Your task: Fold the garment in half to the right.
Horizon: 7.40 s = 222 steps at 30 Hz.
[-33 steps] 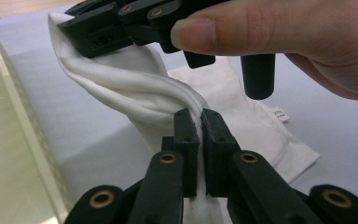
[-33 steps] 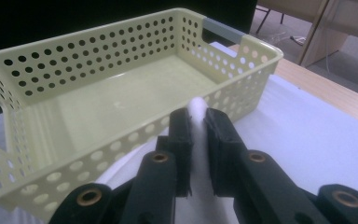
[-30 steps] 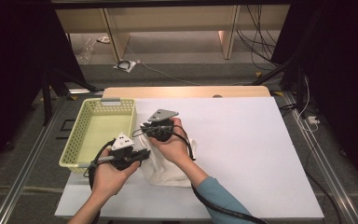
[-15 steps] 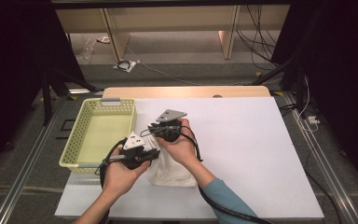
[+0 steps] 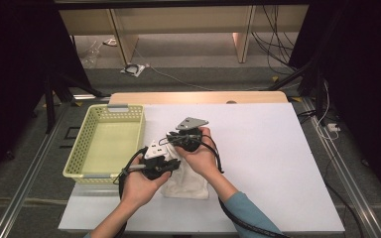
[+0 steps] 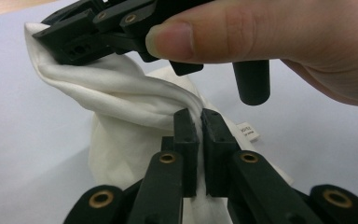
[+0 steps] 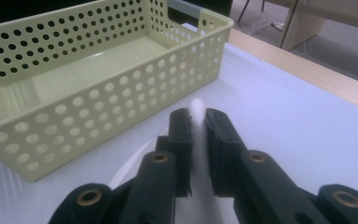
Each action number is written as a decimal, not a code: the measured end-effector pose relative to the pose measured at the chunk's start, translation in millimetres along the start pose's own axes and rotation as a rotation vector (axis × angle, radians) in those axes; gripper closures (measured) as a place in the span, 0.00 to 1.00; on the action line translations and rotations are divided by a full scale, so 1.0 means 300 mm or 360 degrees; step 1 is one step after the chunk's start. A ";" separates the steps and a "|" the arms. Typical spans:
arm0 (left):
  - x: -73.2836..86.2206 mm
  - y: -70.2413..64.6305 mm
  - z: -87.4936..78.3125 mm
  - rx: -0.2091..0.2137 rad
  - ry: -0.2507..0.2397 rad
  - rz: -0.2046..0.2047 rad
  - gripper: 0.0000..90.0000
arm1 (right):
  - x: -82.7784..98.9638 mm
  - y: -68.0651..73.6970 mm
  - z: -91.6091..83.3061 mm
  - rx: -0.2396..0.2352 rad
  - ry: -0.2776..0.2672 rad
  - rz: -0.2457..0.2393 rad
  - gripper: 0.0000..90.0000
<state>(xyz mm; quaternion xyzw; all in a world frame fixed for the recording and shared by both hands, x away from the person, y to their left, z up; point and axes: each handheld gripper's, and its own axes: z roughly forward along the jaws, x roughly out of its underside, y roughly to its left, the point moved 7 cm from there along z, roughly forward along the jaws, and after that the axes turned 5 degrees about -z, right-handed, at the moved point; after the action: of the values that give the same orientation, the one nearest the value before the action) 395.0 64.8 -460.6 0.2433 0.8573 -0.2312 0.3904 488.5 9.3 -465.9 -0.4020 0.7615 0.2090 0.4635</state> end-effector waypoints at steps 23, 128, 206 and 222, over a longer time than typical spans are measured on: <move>0.009 -0.038 0.046 0.0036 -0.0027 0.0018 0.95 | 0.071 -0.049 -0.053 0.0049 -0.0059 0.0043 0.92; 0.027 -0.060 0.061 0.0084 -0.0114 0.0138 0.72 | 0.122 -0.117 -0.248 0.0229 0.0328 0.0140 1.00; 0.138 -0.033 0.092 0.0109 0.0089 0.0136 0.75 | 0.220 -0.160 -0.015 0.0036 0.0373 0.0193 0.86; 0.183 -0.010 0.053 0.0116 0.0146 0.0128 0.81 | 0.306 -0.051 -0.298 0.0067 0.0535 0.0261 1.00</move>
<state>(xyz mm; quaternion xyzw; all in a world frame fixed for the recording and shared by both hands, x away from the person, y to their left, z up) 370.3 66.0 -512.2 0.3021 0.8547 -0.2350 0.3506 430.3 -99.9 -502.2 -0.3580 0.8626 0.1600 0.3195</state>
